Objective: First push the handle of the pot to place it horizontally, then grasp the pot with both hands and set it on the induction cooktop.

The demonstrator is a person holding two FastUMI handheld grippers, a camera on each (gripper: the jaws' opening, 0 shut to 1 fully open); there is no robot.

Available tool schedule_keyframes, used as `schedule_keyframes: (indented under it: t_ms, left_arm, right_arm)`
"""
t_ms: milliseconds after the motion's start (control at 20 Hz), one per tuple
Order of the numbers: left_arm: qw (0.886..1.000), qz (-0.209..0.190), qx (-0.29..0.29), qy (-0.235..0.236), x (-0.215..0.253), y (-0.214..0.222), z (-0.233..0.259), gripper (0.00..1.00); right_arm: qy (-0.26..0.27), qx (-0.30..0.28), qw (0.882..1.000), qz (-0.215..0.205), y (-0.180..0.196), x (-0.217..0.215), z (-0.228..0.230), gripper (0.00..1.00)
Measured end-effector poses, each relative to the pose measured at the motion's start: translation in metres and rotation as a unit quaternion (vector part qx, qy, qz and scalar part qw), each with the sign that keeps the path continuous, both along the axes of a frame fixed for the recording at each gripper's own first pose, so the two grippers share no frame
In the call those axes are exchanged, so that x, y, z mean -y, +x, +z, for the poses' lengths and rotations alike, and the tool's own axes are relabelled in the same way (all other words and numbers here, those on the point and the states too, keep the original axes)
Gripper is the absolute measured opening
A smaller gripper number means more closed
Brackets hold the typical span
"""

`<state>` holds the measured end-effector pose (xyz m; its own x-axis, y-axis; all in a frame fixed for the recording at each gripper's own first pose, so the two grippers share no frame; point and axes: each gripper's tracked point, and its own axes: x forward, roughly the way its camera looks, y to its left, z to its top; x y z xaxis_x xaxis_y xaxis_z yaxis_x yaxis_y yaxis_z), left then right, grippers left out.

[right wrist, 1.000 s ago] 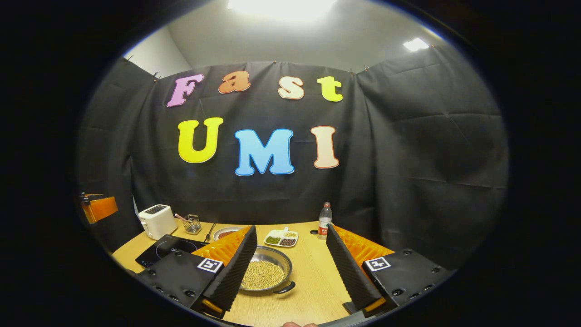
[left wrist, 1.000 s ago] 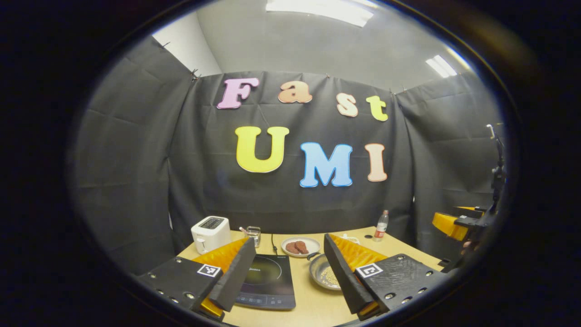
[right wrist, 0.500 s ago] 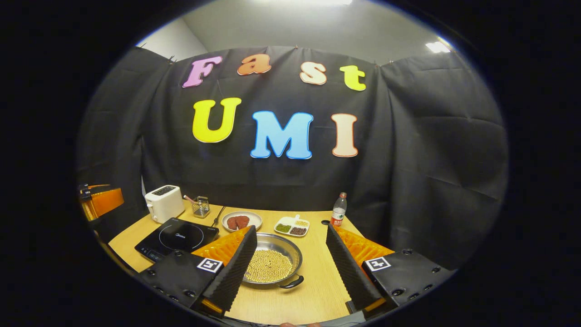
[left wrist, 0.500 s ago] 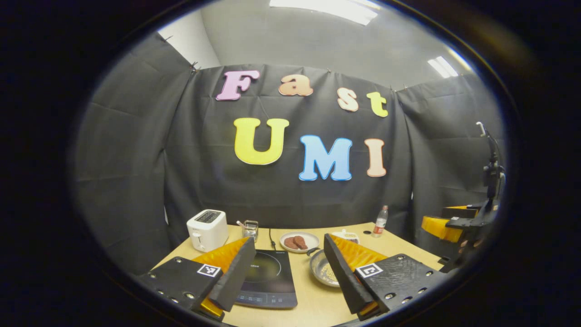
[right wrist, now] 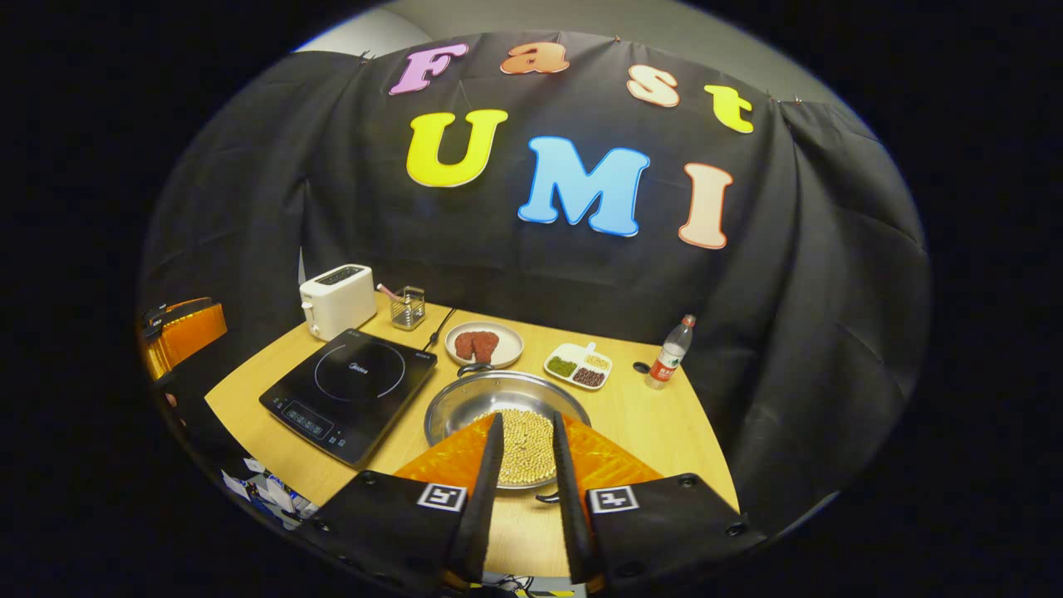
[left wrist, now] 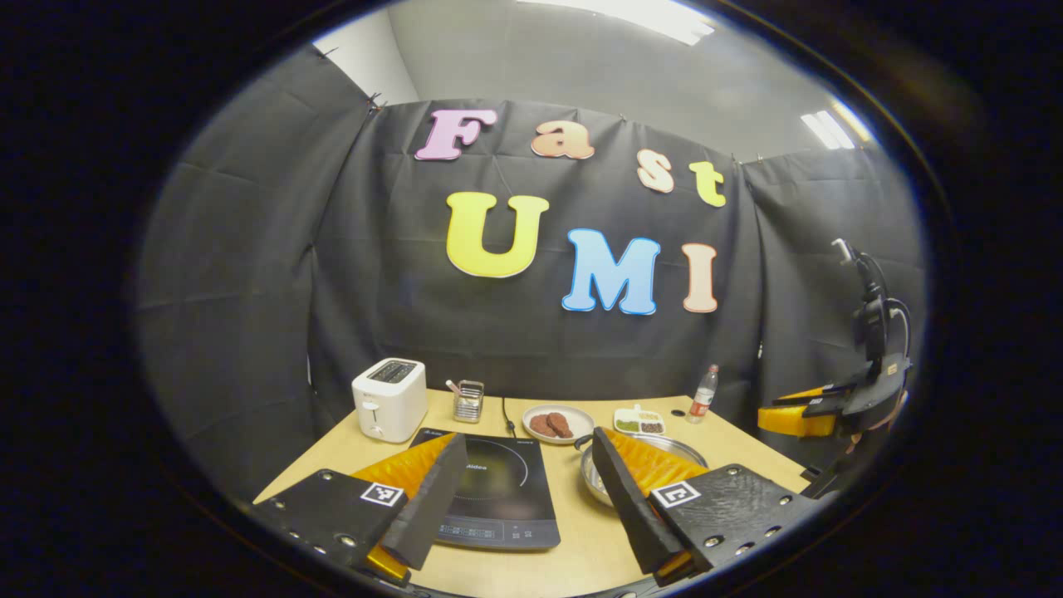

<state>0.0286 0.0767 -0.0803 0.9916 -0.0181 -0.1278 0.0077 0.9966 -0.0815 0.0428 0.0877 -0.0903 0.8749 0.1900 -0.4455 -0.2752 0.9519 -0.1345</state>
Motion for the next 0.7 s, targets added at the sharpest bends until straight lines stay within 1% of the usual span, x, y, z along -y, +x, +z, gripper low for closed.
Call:
schedule_keyframes:
  t_ms: [50,100,150,200,250,350,400,450,500,550,600,650,700]
  left_arm:
    - [1.0,0.002,-0.003,0.001,-0.004,-0.002,-0.005,0.89]
    - [1.0,0.004,-0.008,0.002,-0.009,-0.004,-0.009,0.89]
    - [1.0,0.005,-0.014,0.003,-0.011,-0.006,-0.014,0.89]
    - [1.0,0.006,-0.02,0.004,-0.013,-0.008,-0.018,0.89]
    - [1.0,0.008,-0.026,0.006,-0.015,-0.01,-0.023,0.89]
    - [0.999,0.012,-0.031,0.012,-0.018,-0.012,-0.026,0.89]
    - [0.999,0.014,-0.035,0.015,-0.018,-0.012,-0.028,0.89]
    - [0.999,0.016,-0.04,0.017,-0.018,-0.013,-0.03,0.92]
    - [0.999,0.017,-0.043,0.019,-0.015,-0.013,-0.032,0.89]
    - [0.999,0.018,-0.046,0.02,-0.013,-0.012,-0.034,0.92]
    - [0.998,0.02,-0.05,0.022,-0.011,-0.009,-0.036,0.89]
    - [0.998,0.022,-0.053,0.022,-0.007,-0.008,-0.039,0.92]
    - [0.998,0.023,-0.056,0.021,-0.002,-0.006,-0.04,0.89]
  right_arm:
    - [0.0,-0.013,1.0,0.0,-0.001,0.0,-0.005,0.25]
    - [0.0,-0.027,1.0,0.002,-0.002,-0.003,-0.012,0.21]
    - [-0.002,-0.038,0.999,0.004,-0.004,-0.003,-0.019,0.05]
    - [0.0,-0.054,0.998,0.019,-0.001,-0.011,-0.028,0.03]
    - [0.0,-0.072,0.997,0.026,-0.01,-0.014,-0.035,0.02]
    - [0.024,-0.103,0.994,0.038,-0.01,-0.02,-0.046,0.02]
    - [0.031,-0.122,0.991,0.036,-0.012,-0.02,-0.058,0.02]
    - [0.04,-0.14,0.989,0.035,-0.009,-0.019,-0.067,0.02]
    - [0.048,-0.155,0.986,0.035,-0.01,-0.02,-0.074,0.02]
    - [0.057,-0.171,0.983,0.036,-0.011,-0.018,-0.082,0.02]
    - [0.061,-0.187,0.98,0.035,-0.011,-0.015,-0.092,0.02]
    - [0.061,-0.2,0.977,0.033,-0.011,-0.011,-0.1,0.02]
    - [0.059,-0.214,0.975,0.031,-0.009,-0.007,-0.111,0.02]
